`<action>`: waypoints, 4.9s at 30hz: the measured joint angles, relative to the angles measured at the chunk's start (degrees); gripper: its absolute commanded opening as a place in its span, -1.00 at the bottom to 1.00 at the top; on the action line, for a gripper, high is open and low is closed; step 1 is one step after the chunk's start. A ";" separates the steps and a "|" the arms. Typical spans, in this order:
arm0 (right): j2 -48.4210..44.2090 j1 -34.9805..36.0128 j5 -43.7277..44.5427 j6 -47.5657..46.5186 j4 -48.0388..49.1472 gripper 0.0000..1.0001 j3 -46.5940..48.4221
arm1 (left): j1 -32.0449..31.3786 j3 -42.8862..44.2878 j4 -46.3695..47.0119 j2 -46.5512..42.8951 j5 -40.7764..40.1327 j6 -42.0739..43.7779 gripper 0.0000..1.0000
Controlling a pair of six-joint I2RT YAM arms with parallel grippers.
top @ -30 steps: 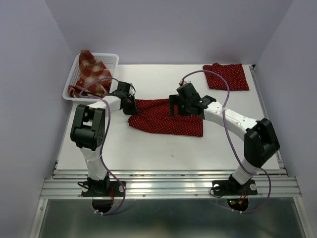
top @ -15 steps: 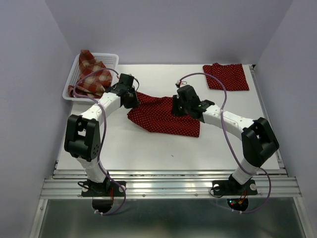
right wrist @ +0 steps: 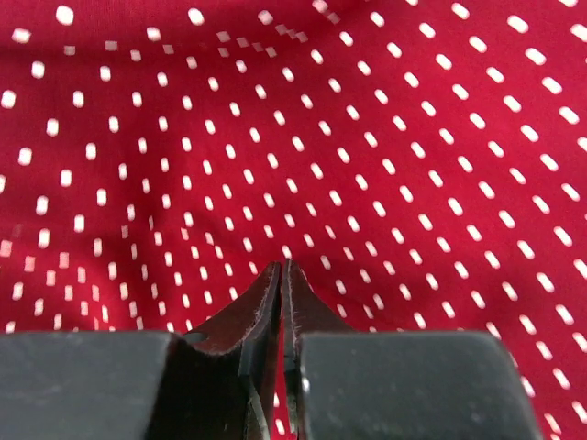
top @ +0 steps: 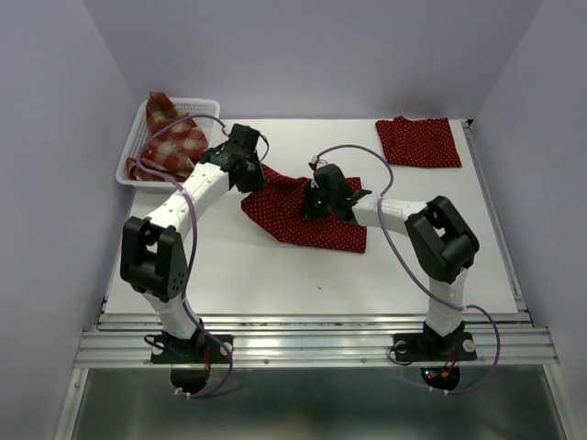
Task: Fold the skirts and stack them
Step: Fold the skirt
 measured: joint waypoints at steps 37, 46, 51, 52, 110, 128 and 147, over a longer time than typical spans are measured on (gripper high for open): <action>-15.52 -6.23 14.73 2.62 -6.16 0.40 -5.35 | -4.72 13.07 -10.95 6.16 -2.75 -8.55 -1.00; -15.89 -14.36 14.95 0.87 -12.35 0.39 -11.37 | -5.68 14.62 -12.52 6.99 -4.28 -9.25 -1.00; -13.64 -14.88 14.36 -0.11 -12.33 0.22 -11.37 | -6.29 14.97 -12.57 7.52 -4.55 -9.55 -1.00; -13.05 -15.08 14.32 -0.17 -12.33 0.20 -11.37 | -6.36 14.97 -12.59 7.65 -4.52 -9.57 -1.00; -11.34 -16.52 0.66 -1.09 -5.11 -0.34 -17.16 | -18.47 40.04 -11.39 35.30 5.38 -16.94 0.19; -35.52 -16.50 11.21 -2.45 -23.63 1.00 -9.46 | -20.70 37.48 -11.13 17.55 2.95 -8.85 0.97; -11.76 -13.64 -18.51 1.14 -10.36 1.00 -8.61 | -1.62 0.55 -2.60 -1.36 0.59 -8.04 0.97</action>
